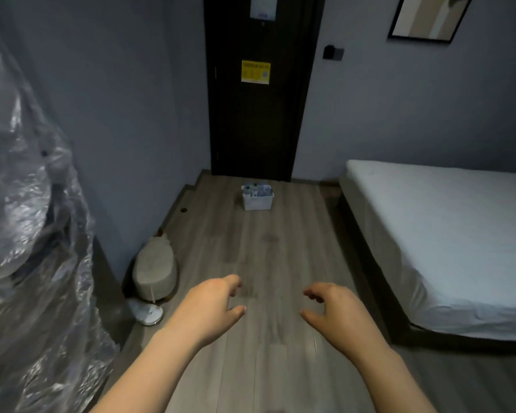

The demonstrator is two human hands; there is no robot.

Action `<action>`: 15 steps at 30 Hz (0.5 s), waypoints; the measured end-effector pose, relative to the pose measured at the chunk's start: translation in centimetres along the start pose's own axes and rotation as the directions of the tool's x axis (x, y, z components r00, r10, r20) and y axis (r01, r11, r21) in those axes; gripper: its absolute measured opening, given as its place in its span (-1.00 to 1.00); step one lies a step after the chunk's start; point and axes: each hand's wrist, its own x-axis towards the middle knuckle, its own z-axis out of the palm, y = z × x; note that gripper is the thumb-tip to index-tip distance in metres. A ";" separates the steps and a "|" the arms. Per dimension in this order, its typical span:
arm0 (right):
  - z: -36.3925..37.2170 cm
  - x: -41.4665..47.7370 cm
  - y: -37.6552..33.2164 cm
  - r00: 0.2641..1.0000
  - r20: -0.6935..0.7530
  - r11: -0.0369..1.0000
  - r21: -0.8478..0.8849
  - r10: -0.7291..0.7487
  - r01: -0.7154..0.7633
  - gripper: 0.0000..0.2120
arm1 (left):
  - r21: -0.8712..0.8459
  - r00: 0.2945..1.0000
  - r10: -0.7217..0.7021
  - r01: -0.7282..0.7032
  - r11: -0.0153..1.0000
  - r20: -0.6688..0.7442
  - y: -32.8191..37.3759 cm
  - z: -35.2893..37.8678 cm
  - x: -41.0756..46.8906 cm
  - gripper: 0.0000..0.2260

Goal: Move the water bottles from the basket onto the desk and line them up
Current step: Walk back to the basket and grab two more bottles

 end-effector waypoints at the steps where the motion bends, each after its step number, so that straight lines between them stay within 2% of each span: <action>1: -0.4 1.4 0.5 1.000 0.001 1.000 0.006 -0.010 0.010 -0.59 | 0.003 1.000 -0.005 0.005 1.000 -0.002 0.4 -0.1 1.5 -0.64; 8: -2.7 9.8 4.2 1.000 0.004 1.000 0.006 -0.013 0.013 -0.57 | 0.004 0.999 -0.015 0.015 1.000 0.039 1.2 0.3 10.6 -0.62; 15: -3.5 20.4 6.0 1.000 0.024 1.000 -0.010 0.002 -0.001 -0.56 | -0.019 0.998 -0.002 0.003 1.000 0.055 -0.8 0.7 21.6 -0.60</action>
